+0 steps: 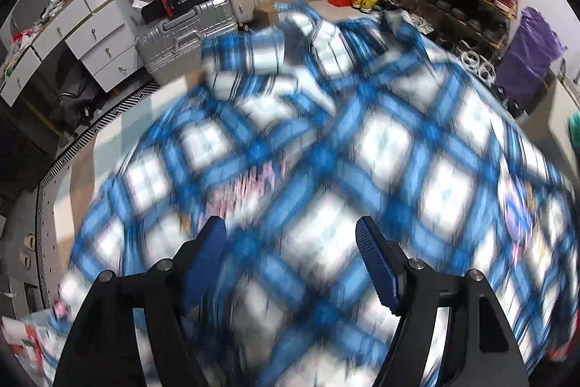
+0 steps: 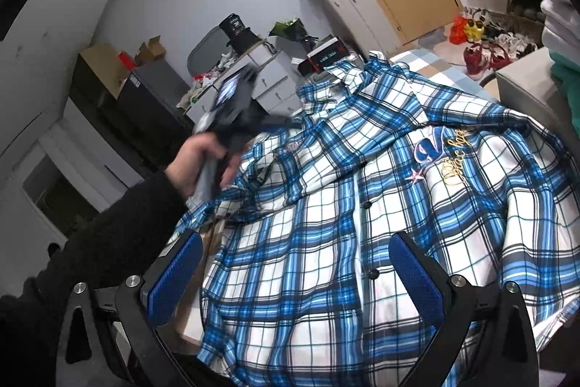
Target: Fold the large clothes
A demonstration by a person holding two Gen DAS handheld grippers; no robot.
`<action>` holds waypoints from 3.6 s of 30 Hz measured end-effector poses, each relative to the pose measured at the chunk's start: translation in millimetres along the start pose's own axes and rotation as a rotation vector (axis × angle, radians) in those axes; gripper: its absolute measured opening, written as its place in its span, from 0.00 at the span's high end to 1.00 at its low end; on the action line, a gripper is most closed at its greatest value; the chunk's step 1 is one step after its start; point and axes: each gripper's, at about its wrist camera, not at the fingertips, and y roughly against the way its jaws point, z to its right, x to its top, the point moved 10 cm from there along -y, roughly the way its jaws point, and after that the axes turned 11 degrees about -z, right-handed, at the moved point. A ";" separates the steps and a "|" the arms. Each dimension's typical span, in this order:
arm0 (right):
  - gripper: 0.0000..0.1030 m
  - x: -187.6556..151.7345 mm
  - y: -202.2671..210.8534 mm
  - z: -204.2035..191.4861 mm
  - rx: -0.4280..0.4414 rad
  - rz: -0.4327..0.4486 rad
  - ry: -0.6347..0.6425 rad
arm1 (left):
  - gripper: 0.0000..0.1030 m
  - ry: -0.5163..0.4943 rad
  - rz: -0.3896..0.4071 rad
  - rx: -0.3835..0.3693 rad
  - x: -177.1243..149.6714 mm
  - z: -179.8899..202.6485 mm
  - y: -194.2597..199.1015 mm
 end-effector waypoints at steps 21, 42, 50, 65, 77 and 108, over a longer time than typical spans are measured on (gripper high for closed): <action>0.00 -9.9 -15.7 6.4 -0.123 -0.020 0.034 | 0.31 0.413 -0.050 0.234 -53.8 -146.2 2.5; 0.00 -11.1 -14.6 2.9 -0.097 -0.031 0.034 | 0.98 0.376 -0.095 0.108 -76.3 -139.8 -5.1; 0.00 -11.1 -12.7 -0.3 -0.104 -0.025 0.051 | 0.88 0.472 -0.094 0.191 -86.3 -166.7 -19.7; 0.00 -11.5 -14.4 -0.6 -0.262 -0.008 0.122 | 0.18 0.203 0.021 0.247 -60.0 -68.0 4.3; 0.00 -8.1 -5.6 10.8 -0.383 0.014 0.143 | 0.20 0.361 0.010 0.170 -53.2 -81.5 0.8; 0.00 -16.9 -12.0 -16.9 -0.447 0.042 0.280 | 0.20 0.983 0.291 0.044 -286.1 -222.5 145.6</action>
